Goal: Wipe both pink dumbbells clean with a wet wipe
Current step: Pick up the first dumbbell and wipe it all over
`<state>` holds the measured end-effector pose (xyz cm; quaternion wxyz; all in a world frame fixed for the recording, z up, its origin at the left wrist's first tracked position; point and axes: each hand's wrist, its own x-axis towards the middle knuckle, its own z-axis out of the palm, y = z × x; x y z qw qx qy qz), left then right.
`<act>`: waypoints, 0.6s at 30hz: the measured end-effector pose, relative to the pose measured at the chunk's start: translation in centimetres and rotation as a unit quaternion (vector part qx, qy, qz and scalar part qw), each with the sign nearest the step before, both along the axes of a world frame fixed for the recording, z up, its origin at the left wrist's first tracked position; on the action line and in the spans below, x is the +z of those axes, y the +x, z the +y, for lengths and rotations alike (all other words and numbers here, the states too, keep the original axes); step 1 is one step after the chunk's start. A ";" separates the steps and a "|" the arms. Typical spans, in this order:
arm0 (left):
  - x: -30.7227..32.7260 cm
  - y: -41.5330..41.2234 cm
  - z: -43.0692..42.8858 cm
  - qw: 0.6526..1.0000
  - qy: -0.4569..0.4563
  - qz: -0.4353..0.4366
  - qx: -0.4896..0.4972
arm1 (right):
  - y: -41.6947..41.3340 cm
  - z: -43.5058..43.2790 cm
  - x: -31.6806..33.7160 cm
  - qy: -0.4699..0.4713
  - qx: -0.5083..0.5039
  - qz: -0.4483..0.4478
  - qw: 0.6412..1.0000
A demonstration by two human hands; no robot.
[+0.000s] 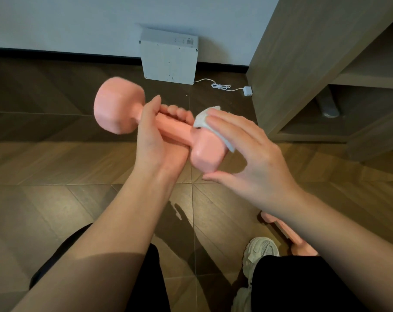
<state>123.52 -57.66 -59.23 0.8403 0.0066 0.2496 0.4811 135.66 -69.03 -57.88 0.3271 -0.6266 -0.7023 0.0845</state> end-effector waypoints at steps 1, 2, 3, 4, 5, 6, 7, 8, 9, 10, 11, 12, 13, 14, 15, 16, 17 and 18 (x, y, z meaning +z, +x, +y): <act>0.1 -0.1 0.1 1.000 0.027 0.007 -0.013 | 0.1 0.0 0.3 -0.012 -0.014 0.056 0.998; 0.3 -0.1 0.3 0.998 0.052 0.015 -0.026 | 0.2 0.0 0.5 -0.030 -0.025 0.121 0.992; 0.5 -0.2 0.4 0.996 0.077 0.024 -0.035 | 0.3 0.1 0.7 -0.054 -0.033 0.187 0.980; 0.7 -0.2 0.4 0.994 0.094 0.030 -0.038 | 0.3 0.2 0.8 -0.080 -0.035 0.248 0.965; 0.8 -0.2 0.4 0.994 0.099 0.033 -0.033 | 0.3 0.3 0.9 -0.105 -0.033 0.297 0.948; 0.9 -0.2 0.4 0.995 0.093 0.035 -0.024 | 0.2 0.4 0.9 -0.126 -0.031 0.327 0.936; 0.9 -0.3 0.3 0.996 0.083 0.039 -0.013 | 0.1 0.3 0.8 -0.139 -0.032 0.338 0.930; 0.8 -0.3 0.2 0.996 0.074 0.047 -0.005 | -0.1 0.3 0.7 -0.146 -0.034 0.334 0.930; 0.8 -0.4 0.2 0.996 0.067 0.053 0.001 | -0.4 0.2 0.6 -0.145 -0.037 0.323 0.935; 0.7 -0.5 0.2 0.997 0.058 0.055 0.006 | -0.6 0.1 0.5 -0.132 -0.041 0.307 0.942; 0.7 -0.6 0.2 0.998 0.046 0.052 0.009 | -0.8 0.0 0.6 -0.108 -0.045 0.287 0.951; 0.7 -0.6 0.3 0.998 0.035 0.045 0.011 | -0.9 -0.1 0.7 -0.077 -0.044 0.262 0.961; 0.8 -0.7 0.3 0.999 0.025 0.040 0.013 | -1.1 -0.2 0.8 -0.050 -0.038 0.235 0.970; 0.8 -0.7 0.4 0.999 0.019 0.037 0.014 | -1.3 -0.2 0.8 -0.035 -0.031 0.210 0.977; 0.7 -0.8 0.4 0.999 0.015 0.040 0.014 | -1.4 -0.2 0.9 -0.034 -0.024 0.187 0.981; 0.6 -0.8 0.5 0.999 0.014 0.048 0.013 | -1.4 -0.1 1.0 -0.045 -0.017 0.165 0.985; 0.6 -0.9 0.5 0.998 0.015 0.063 0.008 | -1.3 0.0 1.0 -0.064 -0.007 0.145 0.987; 0.5 -1.0 0.5 0.996 0.022 0.081 0.000 | -1.0 0.1 1.1 -0.089 0.007 0.129 0.988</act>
